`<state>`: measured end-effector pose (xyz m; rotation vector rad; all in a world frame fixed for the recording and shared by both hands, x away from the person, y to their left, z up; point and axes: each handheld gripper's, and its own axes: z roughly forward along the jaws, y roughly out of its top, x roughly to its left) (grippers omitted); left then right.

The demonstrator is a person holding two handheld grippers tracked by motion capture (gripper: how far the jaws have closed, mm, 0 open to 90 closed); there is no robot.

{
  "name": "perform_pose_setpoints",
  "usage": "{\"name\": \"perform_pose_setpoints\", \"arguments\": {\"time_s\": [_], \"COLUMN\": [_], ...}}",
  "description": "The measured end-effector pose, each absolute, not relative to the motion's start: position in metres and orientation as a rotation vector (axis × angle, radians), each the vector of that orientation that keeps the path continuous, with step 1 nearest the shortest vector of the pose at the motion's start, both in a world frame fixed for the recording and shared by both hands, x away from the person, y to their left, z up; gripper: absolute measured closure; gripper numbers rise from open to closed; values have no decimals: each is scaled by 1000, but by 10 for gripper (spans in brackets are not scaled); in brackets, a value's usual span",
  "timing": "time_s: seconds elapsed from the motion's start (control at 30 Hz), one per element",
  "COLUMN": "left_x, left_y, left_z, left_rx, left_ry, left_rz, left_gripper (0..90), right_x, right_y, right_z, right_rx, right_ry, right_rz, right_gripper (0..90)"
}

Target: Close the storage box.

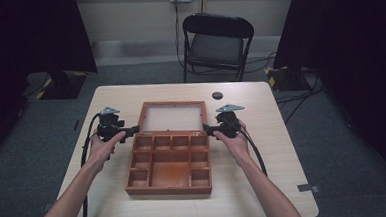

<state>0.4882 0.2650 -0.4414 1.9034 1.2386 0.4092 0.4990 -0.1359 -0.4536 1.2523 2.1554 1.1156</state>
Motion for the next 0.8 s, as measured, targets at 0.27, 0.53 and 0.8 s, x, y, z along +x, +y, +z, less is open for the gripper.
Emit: {"name": "perform_pose_setpoints", "arguments": {"time_s": [0.27, 0.53, 0.8], "left_x": [503, 509, 514], "left_y": [254, 252, 246], "left_z": [-451, -462, -468], "left_rx": [1928, 1933, 1900], "left_ry": [1273, 1292, 1298], "left_rz": [332, 306, 280], "left_gripper": [250, 249, 251], "right_x": [518, 522, 524], "right_y": [-119, -119, -122], "right_z": [-468, -476, -480], "right_rx": [1280, 1377, 1463], "right_ry": [2172, 2157, 2169], "right_rz": [1137, 1210, 1288], "right_gripper": [222, 215, 215]}}
